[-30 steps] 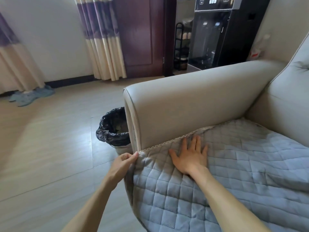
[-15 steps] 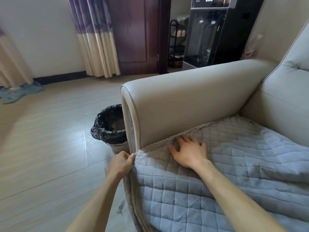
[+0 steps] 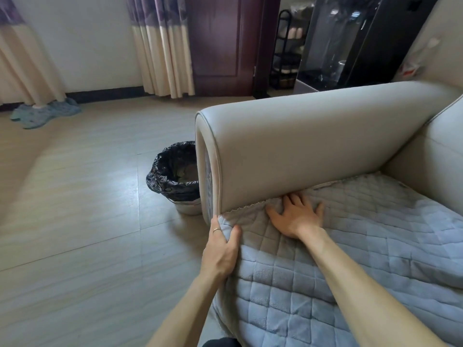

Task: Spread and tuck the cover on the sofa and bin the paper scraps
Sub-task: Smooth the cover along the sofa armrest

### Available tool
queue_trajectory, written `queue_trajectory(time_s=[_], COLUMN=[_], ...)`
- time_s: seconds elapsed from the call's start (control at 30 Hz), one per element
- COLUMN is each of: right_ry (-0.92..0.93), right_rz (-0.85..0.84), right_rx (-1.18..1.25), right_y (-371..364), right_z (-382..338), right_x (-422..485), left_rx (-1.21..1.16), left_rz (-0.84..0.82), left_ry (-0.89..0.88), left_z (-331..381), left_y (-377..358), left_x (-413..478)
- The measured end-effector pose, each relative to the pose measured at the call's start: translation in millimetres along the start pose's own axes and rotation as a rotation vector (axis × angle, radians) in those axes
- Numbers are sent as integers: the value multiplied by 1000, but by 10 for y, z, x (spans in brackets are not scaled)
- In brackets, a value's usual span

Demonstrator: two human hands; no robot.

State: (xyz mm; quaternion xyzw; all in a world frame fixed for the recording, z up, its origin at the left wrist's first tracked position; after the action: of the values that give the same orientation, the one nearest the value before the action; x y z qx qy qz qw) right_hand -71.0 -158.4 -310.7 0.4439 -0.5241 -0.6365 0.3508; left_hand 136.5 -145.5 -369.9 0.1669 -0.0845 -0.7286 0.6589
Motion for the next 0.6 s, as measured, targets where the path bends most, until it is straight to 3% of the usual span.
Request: queue_trajectory(time_s=[0.13, 0.2, 0.27, 0.33, 0.4, 0.43, 0.53, 0.6], right_ry=[79, 167, 198, 124, 48, 45, 72, 67], right_rz=[-84, -154, -146, 26, 138, 122, -83, -103], right_rx=[-45, 39, 202, 245, 159, 131, 73, 41], right_y=[-143, -211, -137, 98, 283, 284, 41, -7], right_z=[-82, 47, 252, 505, 723, 796, 858, 864], right_x=[90, 25, -2, 100, 179, 190, 126, 123], left_rx=[52, 210, 453, 528, 535, 553, 636, 703], left_rz=[-34, 66, 255, 330, 196, 77, -224, -284], left_ry=[74, 49, -114, -438, -687, -704, -532, -448], left_z=[-237, -229, -40, 361, 669, 749, 653, 585], left_y=[20, 60, 86, 16, -194, -320, -555, -602], left_x=[-23, -162, -263, -294, -276, -294, -334, -297])
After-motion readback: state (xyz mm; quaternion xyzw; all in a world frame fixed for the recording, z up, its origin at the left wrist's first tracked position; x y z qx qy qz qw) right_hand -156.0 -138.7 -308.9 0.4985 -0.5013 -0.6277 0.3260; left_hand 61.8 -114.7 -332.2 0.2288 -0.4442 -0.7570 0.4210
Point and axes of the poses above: each hand's wrist, its own x-axis towards the middle knuckle, its own y-axis out of the back of the hand, z = x × y, the point moved 3 cm from there along x, towards the middle knuckle, and after that the axes turned 7 degrees about -x, right-handed, at the moved point
